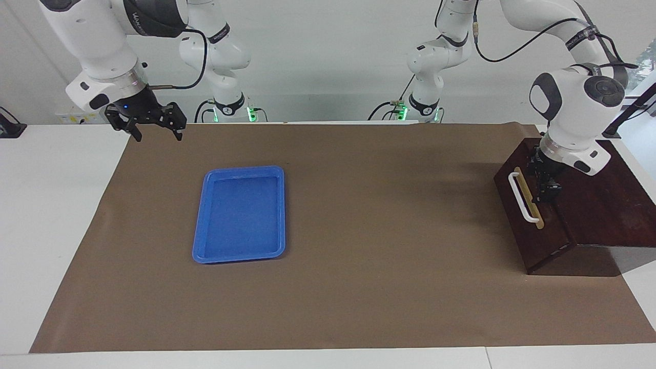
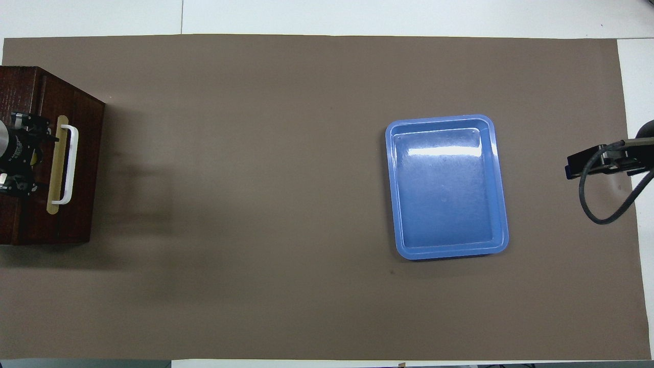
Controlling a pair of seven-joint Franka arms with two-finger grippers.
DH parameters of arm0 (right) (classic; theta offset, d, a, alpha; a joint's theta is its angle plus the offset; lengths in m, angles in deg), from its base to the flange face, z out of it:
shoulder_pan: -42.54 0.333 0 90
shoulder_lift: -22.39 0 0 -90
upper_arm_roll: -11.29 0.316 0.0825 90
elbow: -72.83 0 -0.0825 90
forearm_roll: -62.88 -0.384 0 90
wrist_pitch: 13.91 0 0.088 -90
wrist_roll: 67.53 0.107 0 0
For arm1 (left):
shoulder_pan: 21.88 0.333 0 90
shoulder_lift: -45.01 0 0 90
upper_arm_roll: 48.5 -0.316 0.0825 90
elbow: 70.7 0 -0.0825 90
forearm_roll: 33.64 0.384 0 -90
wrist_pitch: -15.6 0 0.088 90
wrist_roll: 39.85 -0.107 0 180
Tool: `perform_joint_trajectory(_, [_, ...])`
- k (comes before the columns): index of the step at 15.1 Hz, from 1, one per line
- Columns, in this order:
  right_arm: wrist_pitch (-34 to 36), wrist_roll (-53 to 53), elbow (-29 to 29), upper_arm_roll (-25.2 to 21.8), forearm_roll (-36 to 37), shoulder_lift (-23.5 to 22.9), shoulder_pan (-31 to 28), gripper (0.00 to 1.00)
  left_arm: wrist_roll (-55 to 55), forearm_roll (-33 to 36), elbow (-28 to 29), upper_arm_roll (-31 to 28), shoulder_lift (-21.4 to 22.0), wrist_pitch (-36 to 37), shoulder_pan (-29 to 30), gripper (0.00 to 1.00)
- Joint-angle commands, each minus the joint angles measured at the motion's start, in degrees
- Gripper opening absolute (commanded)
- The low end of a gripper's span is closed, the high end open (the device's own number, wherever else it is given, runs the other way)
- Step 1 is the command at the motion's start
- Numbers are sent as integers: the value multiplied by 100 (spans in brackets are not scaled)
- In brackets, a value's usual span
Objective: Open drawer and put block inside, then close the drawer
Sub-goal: 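Push the drawer shut with the left gripper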
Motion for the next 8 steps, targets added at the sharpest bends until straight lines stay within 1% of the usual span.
perform_joint_trajectory(1, [-42, 97, -102, 64, -7, 101, -81, 100, -165, 146, 57, 15, 61, -29, 156, 100])
perform_joint_trajectory(5, [-42, 97, -102, 64, -7, 101, -81, 100, -157, 146, 5, 23, 52, -38, 103, 100])
perform_joint_trajectory(7, [-42, 97, -102, 64, -7, 101, -81, 100, -156, 138, -144, 50, 61, 67, -28, 100])
perform_joint_trajectory(8, [-42, 97, -102, 55, -16, 101, -81, 100, -165, 129, -215, 59, 96, 111, -203, 100])
